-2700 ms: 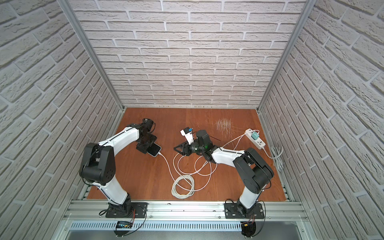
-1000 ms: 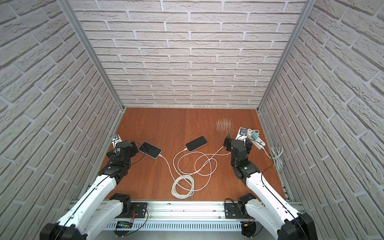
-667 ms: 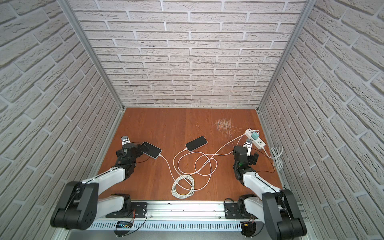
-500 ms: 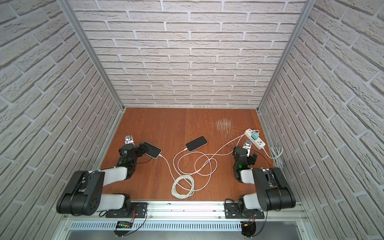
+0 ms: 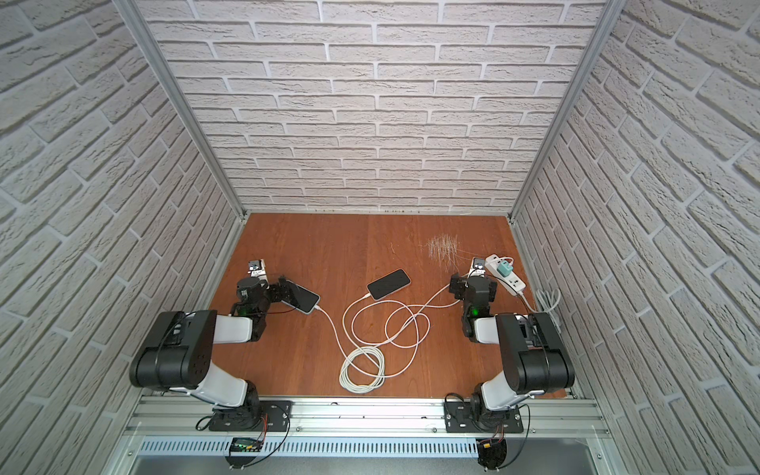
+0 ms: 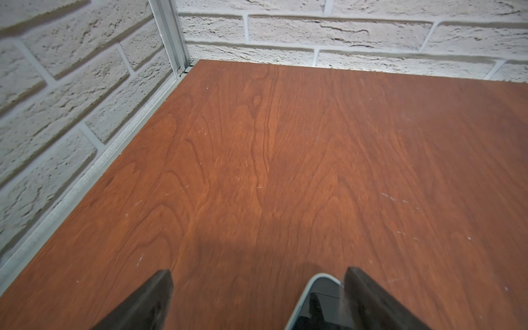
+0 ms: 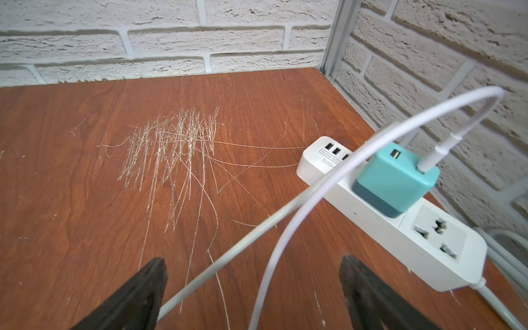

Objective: Plug the charging cable into the phone
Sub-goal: Reset both arms

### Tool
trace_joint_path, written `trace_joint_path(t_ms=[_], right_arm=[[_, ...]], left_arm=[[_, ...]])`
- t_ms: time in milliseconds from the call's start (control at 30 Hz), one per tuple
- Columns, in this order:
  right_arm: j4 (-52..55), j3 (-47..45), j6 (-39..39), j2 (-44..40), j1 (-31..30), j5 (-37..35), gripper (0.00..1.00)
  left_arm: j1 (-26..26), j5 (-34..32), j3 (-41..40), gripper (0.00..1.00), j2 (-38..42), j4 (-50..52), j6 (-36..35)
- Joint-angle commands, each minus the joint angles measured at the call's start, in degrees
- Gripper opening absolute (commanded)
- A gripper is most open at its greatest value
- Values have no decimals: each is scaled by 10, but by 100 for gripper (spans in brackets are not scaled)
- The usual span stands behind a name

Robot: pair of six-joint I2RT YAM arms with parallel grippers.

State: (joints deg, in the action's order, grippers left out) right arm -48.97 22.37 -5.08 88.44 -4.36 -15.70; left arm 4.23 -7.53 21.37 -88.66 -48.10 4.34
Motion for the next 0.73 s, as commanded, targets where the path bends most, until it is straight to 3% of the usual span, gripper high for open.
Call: trace_joint_path(t_ms=[0,700], right_arm=[[-10,0,4,-5,2,10,99],[-6,3,4,-4,3,11,99]], left_arm=[[4,18,9,98,-1,-22,-1],[4,18,9,98,-1,-21,-1]])
